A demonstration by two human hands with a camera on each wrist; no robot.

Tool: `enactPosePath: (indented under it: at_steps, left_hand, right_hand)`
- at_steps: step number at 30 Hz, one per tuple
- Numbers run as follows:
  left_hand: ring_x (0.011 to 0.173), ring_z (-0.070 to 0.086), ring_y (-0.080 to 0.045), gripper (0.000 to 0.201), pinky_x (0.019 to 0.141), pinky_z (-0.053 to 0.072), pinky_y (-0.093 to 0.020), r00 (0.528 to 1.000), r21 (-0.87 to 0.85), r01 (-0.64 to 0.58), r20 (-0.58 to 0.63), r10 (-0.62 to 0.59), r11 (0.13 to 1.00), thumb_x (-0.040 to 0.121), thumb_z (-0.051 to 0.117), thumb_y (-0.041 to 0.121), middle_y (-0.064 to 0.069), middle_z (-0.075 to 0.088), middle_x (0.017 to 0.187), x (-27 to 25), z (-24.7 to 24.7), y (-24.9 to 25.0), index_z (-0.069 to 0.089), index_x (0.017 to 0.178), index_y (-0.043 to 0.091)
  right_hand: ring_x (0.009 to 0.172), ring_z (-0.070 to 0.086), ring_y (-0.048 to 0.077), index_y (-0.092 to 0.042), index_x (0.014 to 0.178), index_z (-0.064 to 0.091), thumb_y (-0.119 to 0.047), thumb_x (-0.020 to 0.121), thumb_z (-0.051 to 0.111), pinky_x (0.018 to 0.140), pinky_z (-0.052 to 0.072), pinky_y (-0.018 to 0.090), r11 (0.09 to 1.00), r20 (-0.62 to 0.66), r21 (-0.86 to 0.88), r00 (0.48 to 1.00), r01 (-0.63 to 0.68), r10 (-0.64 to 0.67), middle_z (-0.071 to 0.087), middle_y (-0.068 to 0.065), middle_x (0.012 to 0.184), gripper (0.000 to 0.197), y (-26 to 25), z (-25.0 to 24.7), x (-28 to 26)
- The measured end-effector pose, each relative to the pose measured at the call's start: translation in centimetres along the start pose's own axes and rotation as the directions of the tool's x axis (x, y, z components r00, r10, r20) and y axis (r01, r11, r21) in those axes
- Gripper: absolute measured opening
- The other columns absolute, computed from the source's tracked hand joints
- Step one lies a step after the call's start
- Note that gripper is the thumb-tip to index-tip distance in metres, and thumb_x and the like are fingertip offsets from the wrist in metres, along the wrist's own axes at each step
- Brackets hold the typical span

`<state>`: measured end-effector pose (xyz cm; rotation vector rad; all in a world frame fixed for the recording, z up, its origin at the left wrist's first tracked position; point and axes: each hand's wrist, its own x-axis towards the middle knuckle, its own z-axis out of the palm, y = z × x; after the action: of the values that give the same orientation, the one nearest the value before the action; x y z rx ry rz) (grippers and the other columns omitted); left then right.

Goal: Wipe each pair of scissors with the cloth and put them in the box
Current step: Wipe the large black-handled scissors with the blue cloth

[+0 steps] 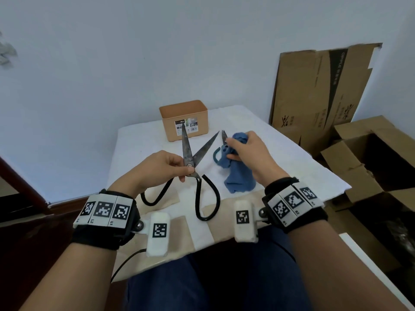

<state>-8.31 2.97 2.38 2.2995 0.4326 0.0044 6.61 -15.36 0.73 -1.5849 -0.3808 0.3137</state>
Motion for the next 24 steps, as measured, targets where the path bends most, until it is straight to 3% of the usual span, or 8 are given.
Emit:
enactPosePath:
  at_steps: [4,7,10,12,15,18,21,24]
  left_hand:
    - [0.093,0.065,0.002,0.026,0.083,0.038,-0.016,1.000,-0.097,-0.013,-0.013,0.012,0.995,0.089,0.070,0.041,0.004,0.076,0.088,-0.3,0.5,0.7,0.076,0.073,0.021]
    - [0.085,0.064,0.008,0.029,0.082,0.038,-0.016,0.999,-0.100,-0.022,0.024,0.024,0.995,0.089,0.071,0.041,0.006,0.077,0.088,-0.2,1.0,0.9,0.073,0.068,0.021]
    - [0.092,0.066,0.004,0.030,0.088,0.040,-0.018,0.995,-0.100,-0.025,0.098,0.035,0.995,0.089,0.072,0.040,0.010,0.077,0.090,-0.1,1.4,1.0,0.073,0.071,0.016]
    - [0.086,0.065,0.003,0.032,0.085,0.039,-0.016,0.991,-0.090,-0.026,0.127,0.038,0.996,0.089,0.072,0.040,0.013,0.076,0.085,0.0,1.5,1.0,0.073,0.073,0.012]
    - [0.063,0.048,-0.005,0.035,0.065,0.034,-0.018,0.995,-0.024,-0.028,0.095,0.030,0.999,0.089,0.071,0.043,0.007,0.060,0.065,0.2,1.8,1.3,0.072,0.075,0.011]
    - [0.075,0.058,-0.008,0.018,0.072,0.039,-0.021,0.997,-0.025,-0.071,-0.044,0.070,0.997,0.092,0.068,0.039,0.010,0.068,0.081,0.4,2.1,1.4,0.075,0.091,0.023]
    - [0.096,0.063,0.001,0.013,0.082,0.045,-0.016,0.950,-0.213,-0.154,-0.299,0.086,0.965,0.097,0.063,0.030,0.014,0.072,0.103,0.4,1.9,1.3,0.073,0.105,0.029]
    - [0.077,0.066,-0.006,0.019,0.070,0.051,-0.016,0.952,-0.504,-0.092,-0.296,-0.072,0.859,0.102,0.055,0.021,-0.001,0.075,0.100,0.4,1.9,1.0,0.074,0.102,0.016]
  right_hand:
    - [0.090,0.063,0.015,0.003,0.109,0.055,-0.039,0.090,0.066,0.084,0.059,0.034,0.997,0.158,-0.062,0.986,-0.050,0.059,0.059,0.012,0.105,0.047,0.2,1.0,-0.5]
    - [0.090,0.060,0.012,-0.005,0.097,0.057,-0.039,0.090,0.065,0.080,0.059,0.028,0.998,0.272,-0.049,0.962,-0.027,0.040,0.055,0.009,0.097,0.036,0.1,1.7,-1.3]
    - [0.090,0.063,0.011,-0.006,0.105,0.062,-0.028,0.093,0.064,0.072,0.058,0.021,0.999,0.312,-0.031,0.950,-0.024,0.032,0.065,0.009,0.105,0.025,0.4,2.0,-1.8]
    - [0.085,0.065,0.008,-0.001,0.114,0.062,-0.022,0.094,0.063,0.069,0.058,0.020,0.999,0.297,-0.013,0.954,-0.038,0.040,0.066,0.008,0.105,0.029,0.8,2.0,-1.8]
    - [0.070,0.065,0.002,0.001,0.111,0.062,-0.017,0.094,0.064,0.068,0.058,0.021,0.998,0.251,0.039,0.967,-0.054,0.043,0.065,0.002,0.090,0.025,1.1,1.9,-1.8]
    - [0.070,0.064,0.010,-0.002,0.105,0.061,-0.012,0.094,0.063,0.061,0.057,0.019,0.982,0.167,0.153,0.983,-0.107,0.081,0.064,0.005,0.086,0.015,1.1,2.0,-1.7]
    - [0.073,0.065,0.014,-0.002,0.105,0.060,-0.009,0.094,0.061,0.057,0.056,0.017,0.963,0.053,0.232,0.990,-0.137,0.128,0.063,0.011,0.097,0.013,1.5,1.6,-1.5]
    - [0.078,0.066,0.016,-0.003,0.101,0.060,-0.009,0.095,0.060,0.061,0.057,0.018,0.929,-0.029,0.343,0.987,-0.139,0.159,0.063,0.012,0.105,0.009,2.2,1.2,-1.4]
